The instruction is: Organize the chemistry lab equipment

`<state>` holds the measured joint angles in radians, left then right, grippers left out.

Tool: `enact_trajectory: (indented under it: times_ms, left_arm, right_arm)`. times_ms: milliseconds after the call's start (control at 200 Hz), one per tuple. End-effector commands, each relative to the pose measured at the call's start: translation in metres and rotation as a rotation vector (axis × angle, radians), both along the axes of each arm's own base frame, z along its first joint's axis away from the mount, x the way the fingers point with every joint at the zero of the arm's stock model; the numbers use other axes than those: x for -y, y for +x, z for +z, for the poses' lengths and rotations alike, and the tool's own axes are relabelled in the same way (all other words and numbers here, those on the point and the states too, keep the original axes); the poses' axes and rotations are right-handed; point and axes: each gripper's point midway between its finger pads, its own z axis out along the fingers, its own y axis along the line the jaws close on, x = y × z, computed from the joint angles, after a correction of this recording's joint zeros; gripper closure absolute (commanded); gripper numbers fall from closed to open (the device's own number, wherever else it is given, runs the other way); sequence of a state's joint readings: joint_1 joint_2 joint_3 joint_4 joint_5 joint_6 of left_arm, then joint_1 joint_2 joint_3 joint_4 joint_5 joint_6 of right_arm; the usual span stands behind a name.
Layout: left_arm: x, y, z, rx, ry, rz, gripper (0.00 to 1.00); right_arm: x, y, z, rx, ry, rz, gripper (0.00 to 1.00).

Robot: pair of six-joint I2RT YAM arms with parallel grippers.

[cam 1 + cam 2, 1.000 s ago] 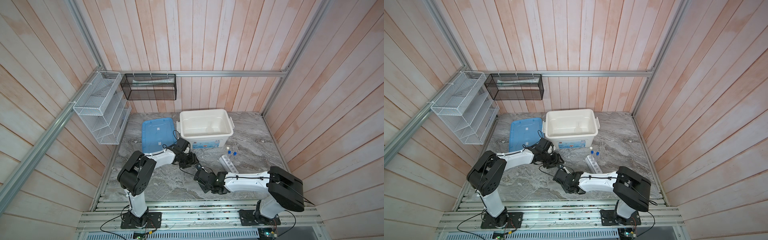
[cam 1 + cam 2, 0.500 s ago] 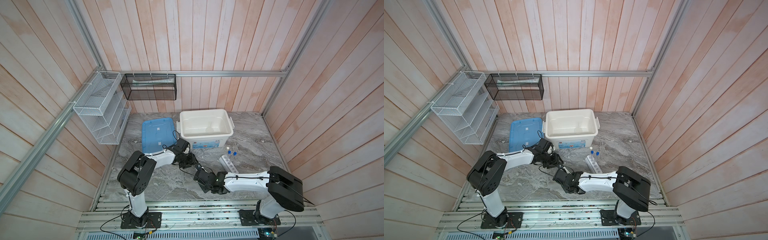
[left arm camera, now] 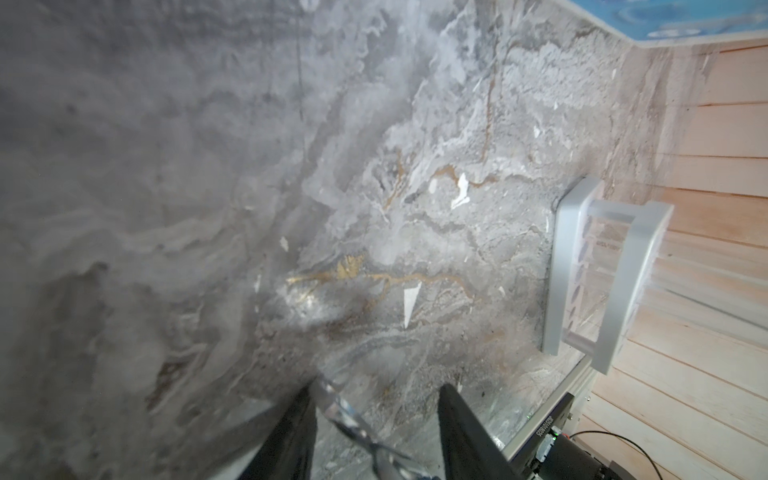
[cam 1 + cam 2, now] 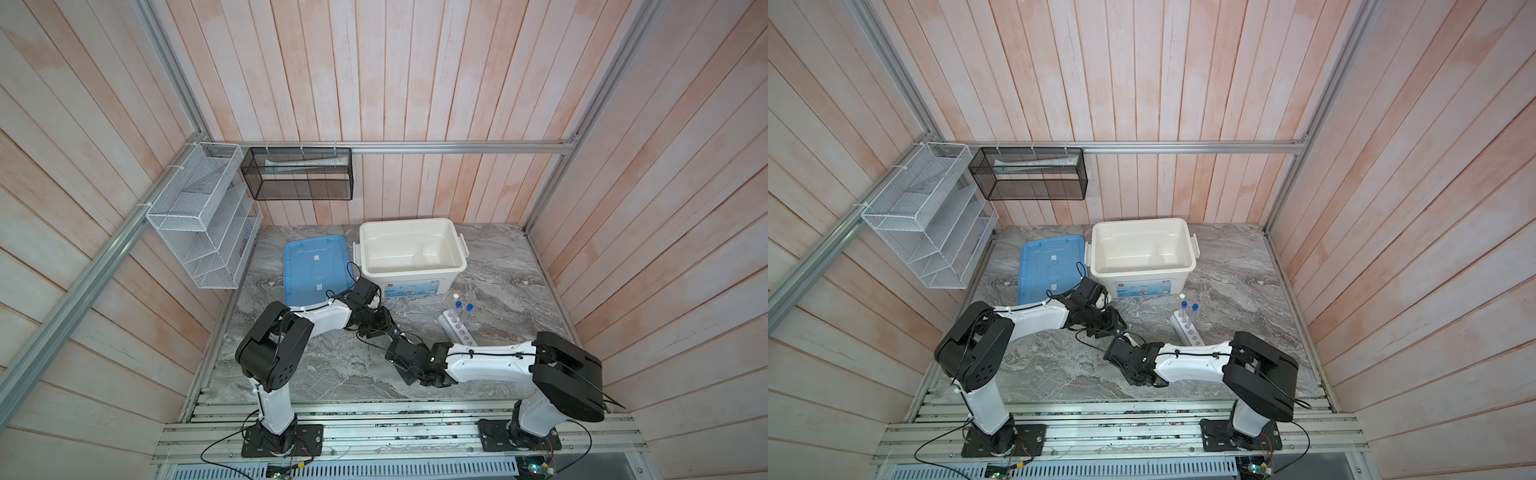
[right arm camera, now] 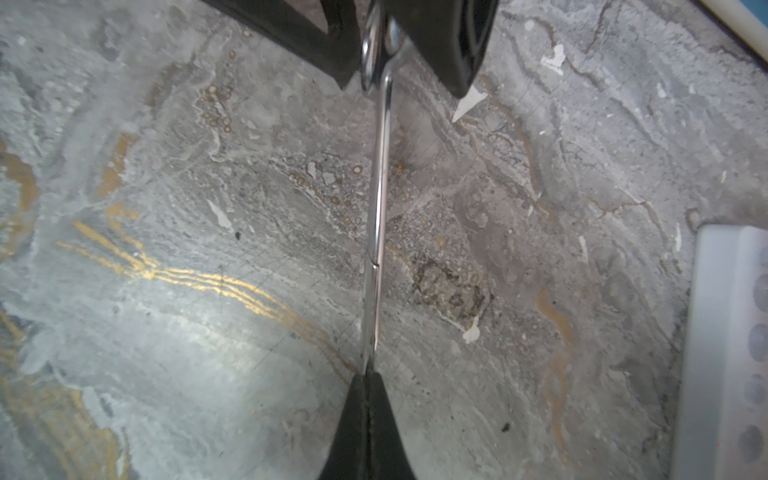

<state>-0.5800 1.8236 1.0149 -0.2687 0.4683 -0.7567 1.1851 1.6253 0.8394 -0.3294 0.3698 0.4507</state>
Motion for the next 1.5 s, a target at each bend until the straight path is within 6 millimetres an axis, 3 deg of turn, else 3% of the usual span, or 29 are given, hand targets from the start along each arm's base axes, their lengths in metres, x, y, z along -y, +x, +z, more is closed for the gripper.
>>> enact_trajectory:
  times_ms: [0, 310, 615, 715, 890, 1085, 1240, 1355, 1496]
  left_arm:
    - [-0.007, -0.017, -0.025, -0.078, 0.046, -0.002, 0.51]
    - [-0.006, -0.006, -0.028, -0.053, 0.055, 0.016, 0.51]
    - [-0.019, 0.006, -0.03, -0.037, 0.079, 0.06, 0.54]
    - [-0.019, 0.005, -0.034, -0.047, 0.081, 0.063, 0.6]
    - [-0.018, 0.006, -0.041, -0.058, 0.061, 0.065, 0.8]
    - [-0.015, 0.007, -0.042, -0.058, 0.034, 0.059, 0.91]
    - [-0.014, 0.006, -0.036, -0.042, 0.017, 0.045, 0.91]
    - [-0.015, 0.007, -0.029, -0.016, 0.012, 0.035, 0.84]
    - [-0.016, 0.012, -0.018, 0.02, -0.003, 0.023, 0.7]
  right_arm:
    - [-0.004, 0.001, -0.003, -0.004, -0.015, 0.015, 1.0]
    - [-0.003, -0.001, -0.003, -0.009, -0.007, 0.013, 1.0]
    - [-0.003, -0.001, -0.004, -0.011, -0.001, 0.012, 1.0]
    - [-0.004, -0.001, -0.005, -0.012, 0.001, 0.013, 1.0]
    - [-0.005, -0.001, -0.004, -0.01, 0.006, 0.014, 1.0]
    - [-0.005, 0.0, -0.003, -0.006, 0.014, 0.011, 1.0]
    - [-0.002, -0.001, -0.002, -0.012, 0.019, 0.002, 1.0]
    - [0.003, 0.002, 0.008, -0.02, 0.055, -0.022, 0.99]
    - [0.005, 0.003, 0.025, -0.063, 0.142, -0.034, 0.82]
